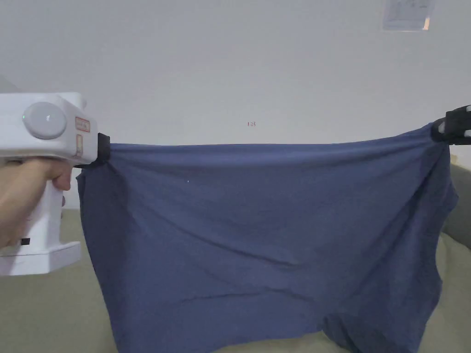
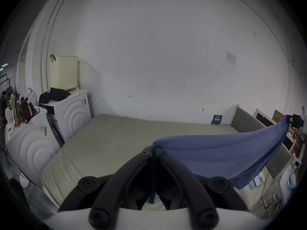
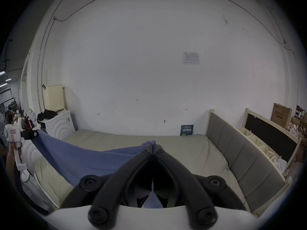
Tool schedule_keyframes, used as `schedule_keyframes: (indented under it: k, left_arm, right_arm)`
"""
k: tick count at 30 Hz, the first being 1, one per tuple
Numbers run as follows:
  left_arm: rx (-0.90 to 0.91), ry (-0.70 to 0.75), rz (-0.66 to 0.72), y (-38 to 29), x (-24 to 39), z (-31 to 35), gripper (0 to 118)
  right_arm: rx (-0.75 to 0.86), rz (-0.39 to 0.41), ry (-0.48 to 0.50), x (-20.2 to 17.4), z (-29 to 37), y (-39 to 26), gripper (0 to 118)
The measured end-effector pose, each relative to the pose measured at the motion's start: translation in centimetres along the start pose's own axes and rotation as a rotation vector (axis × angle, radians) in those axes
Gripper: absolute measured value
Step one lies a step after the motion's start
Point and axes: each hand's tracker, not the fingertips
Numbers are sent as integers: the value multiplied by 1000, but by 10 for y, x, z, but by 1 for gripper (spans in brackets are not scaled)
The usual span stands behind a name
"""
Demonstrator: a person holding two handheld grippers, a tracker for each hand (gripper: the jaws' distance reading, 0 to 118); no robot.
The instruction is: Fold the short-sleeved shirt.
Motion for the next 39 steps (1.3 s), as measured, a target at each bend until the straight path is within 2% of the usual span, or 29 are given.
schedule_keyframes:
  k: [4,10,21,26,29,39]
  left_arm:
    - [0,31,-12,18,3,-10,1]
    - [-10,51,-21,34,13,-34,1]
    - [-40,107,-44,70,41,-127,1]
    - [-51,143,-65,87,60,-180,1]
    - [-58,156,-72,95,68,-214,1]
    - [-12,217,-78,104,90,-303,1]
  right_arm:
    - [-7,-35,6,-2,-22,13,0]
    - [-31,-22,-21,-6,-60,28,0]
    - [-67,38,-82,-3,-156,66,0]
    - [-74,19,-98,0,-196,82,0]
    - [-80,77,-129,-3,-224,93,0]
    - [-59,106,-146,2,-329,113,0]
